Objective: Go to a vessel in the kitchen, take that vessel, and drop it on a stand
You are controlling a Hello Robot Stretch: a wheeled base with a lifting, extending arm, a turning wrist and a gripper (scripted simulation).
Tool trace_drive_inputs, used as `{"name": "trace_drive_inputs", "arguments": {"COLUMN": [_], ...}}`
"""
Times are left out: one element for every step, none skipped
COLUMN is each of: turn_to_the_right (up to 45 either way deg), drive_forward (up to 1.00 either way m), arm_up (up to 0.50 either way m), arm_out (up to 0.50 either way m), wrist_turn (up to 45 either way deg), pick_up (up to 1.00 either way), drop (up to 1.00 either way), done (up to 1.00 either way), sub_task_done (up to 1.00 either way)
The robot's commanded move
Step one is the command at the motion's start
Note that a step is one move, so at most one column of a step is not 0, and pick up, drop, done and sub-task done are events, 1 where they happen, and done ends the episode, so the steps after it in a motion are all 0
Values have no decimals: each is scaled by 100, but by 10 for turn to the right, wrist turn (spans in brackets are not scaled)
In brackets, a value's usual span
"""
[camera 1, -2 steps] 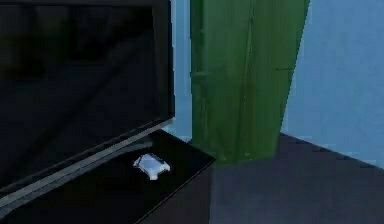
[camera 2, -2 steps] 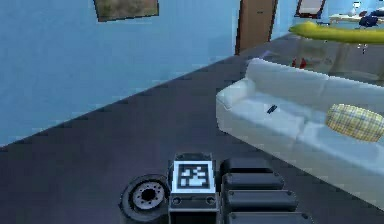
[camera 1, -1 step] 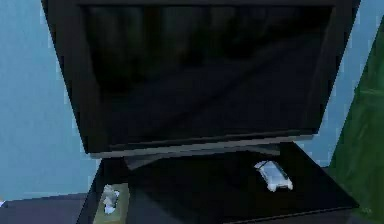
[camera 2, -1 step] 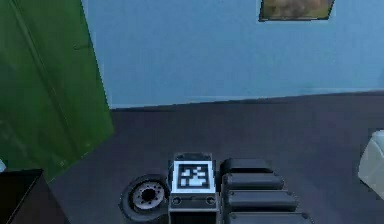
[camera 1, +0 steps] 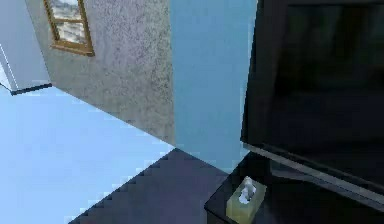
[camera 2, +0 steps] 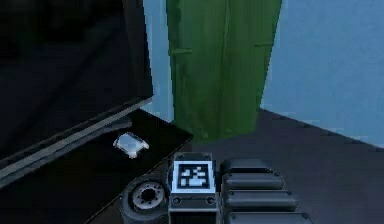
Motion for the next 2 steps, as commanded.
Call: {"name": "trace_drive_inputs", "arguments": {"turn_to_the_right": [-450, -450], "drive_forward": [0, 0], "arm_up": [0, 0], "arm_out": [0, 0], "wrist_turn": [0, 0], "pick_up": [0, 0], "drop": [0, 0], "done": [0, 0], "sub_task_done": [0, 0]}}
